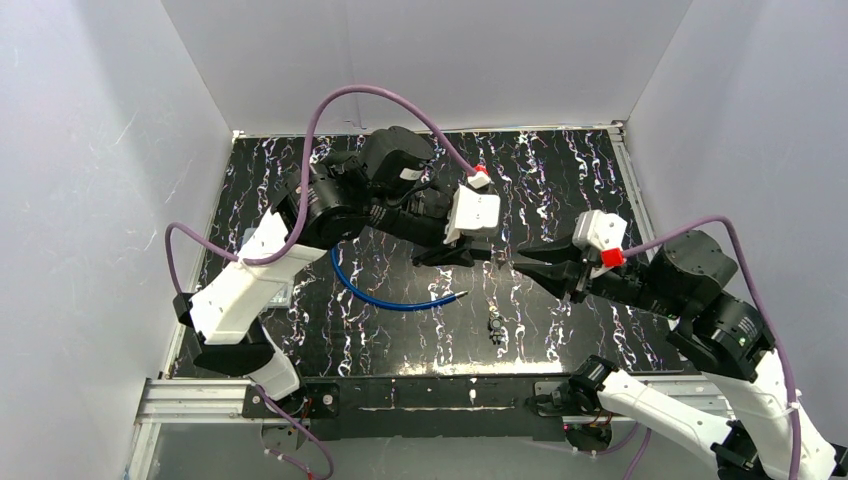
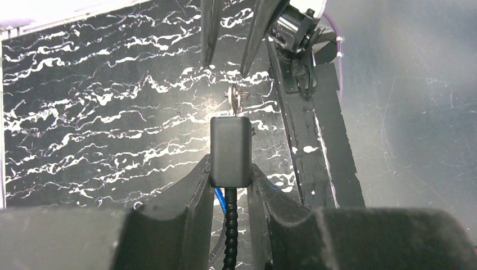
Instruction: Unlock with the key
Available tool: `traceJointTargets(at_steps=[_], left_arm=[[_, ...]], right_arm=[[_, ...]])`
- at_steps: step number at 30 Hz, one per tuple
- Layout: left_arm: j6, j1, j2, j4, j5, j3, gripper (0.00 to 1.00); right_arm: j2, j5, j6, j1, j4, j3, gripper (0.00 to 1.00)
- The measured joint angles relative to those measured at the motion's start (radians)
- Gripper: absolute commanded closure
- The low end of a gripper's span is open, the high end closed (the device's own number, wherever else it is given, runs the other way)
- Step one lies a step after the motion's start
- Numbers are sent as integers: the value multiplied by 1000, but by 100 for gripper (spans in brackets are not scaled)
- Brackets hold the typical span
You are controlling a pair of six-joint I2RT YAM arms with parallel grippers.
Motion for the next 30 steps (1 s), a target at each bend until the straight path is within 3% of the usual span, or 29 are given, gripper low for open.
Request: traceJointTargets(at_steps=[13, 30], left_arm=[[29, 0, -14, 22, -21, -40, 100], [33, 1, -14, 7, -47, -42, 100]], right_arm=[[28, -94, 56, 0, 60, 27, 68], [86, -88, 93, 0, 116, 25, 82]])
